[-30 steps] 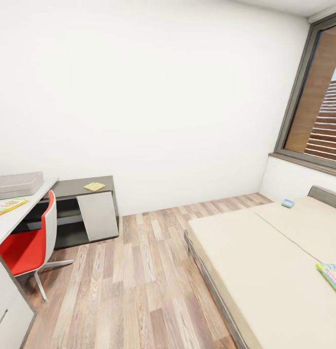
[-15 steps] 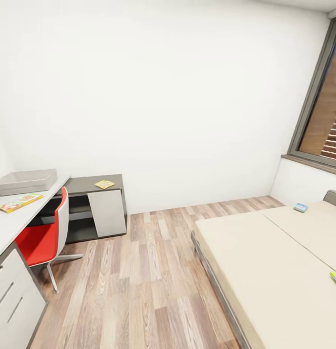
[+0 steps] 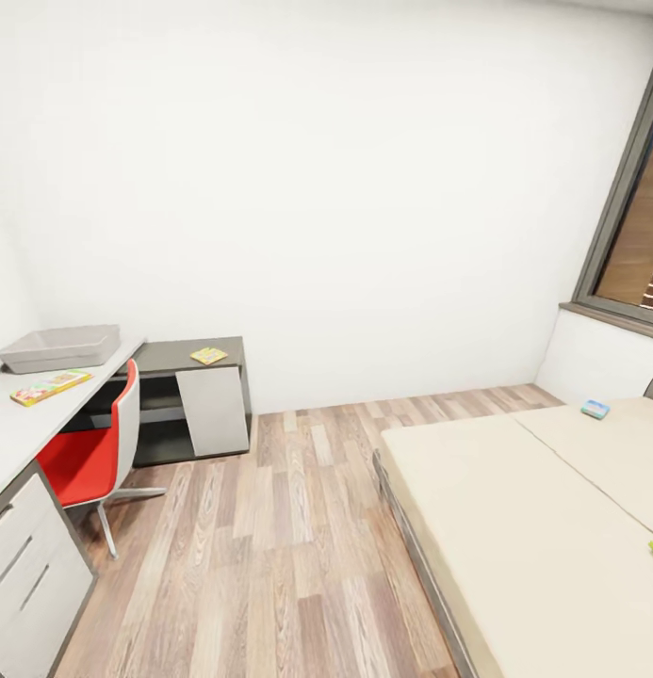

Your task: Put all the toys in the child's room - the three board games (two on the bed and one on the table), the two jigsaw puzzles on the table, and the tennis ball on the table - inside the toy box on the table in the child's room.

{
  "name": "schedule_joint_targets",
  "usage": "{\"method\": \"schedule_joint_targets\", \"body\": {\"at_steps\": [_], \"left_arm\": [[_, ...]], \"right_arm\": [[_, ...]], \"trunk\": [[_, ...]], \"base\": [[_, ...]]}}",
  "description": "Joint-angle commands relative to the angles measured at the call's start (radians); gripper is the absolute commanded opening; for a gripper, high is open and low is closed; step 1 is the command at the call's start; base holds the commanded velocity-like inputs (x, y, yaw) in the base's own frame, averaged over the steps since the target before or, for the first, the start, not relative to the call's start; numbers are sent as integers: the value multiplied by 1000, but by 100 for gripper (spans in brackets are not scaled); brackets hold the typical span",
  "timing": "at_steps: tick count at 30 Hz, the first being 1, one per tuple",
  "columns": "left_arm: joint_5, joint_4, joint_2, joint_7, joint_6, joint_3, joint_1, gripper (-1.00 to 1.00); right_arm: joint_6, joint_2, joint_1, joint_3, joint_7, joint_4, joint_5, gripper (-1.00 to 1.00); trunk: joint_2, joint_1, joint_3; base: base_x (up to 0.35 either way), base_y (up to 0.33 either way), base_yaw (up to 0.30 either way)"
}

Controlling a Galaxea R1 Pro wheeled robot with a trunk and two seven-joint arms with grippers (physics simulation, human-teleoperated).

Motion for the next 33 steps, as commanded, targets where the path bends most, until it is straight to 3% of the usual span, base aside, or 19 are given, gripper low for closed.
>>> {"method": "schedule_joint_targets", "body": {"at_steps": [1,15,20,26,33], "left_arm": [[0,0,0,3,1,-2,0,100],[0,0,-3,3,1,-2,0,100],[0,0,-3,3,1,-2,0,100],[0,0,-2,3,1,-2,0,100],[0,0,-1,3,0,-2,0,100]], "right_arm": [[-4,1,-1,-4,0,1,-8,100],[5,5,-3,-5,7,-1,-10,100],[29,41,-9,-4,-3,-25,-8,100],[108,71,-26,-4,-55,-87,-7,100],[188,79,-33,-3,-137,-131,-7,100]], "trunk": [[-1,0,-1],[-1,0,-2],[-1,0,-2],[-1,0,-2],[-1,0,-2]], "base": [[0,-39,35],[-23,-29,9],[-13,-12,1],[-26,-4,0],[-95,-1,0]]}}
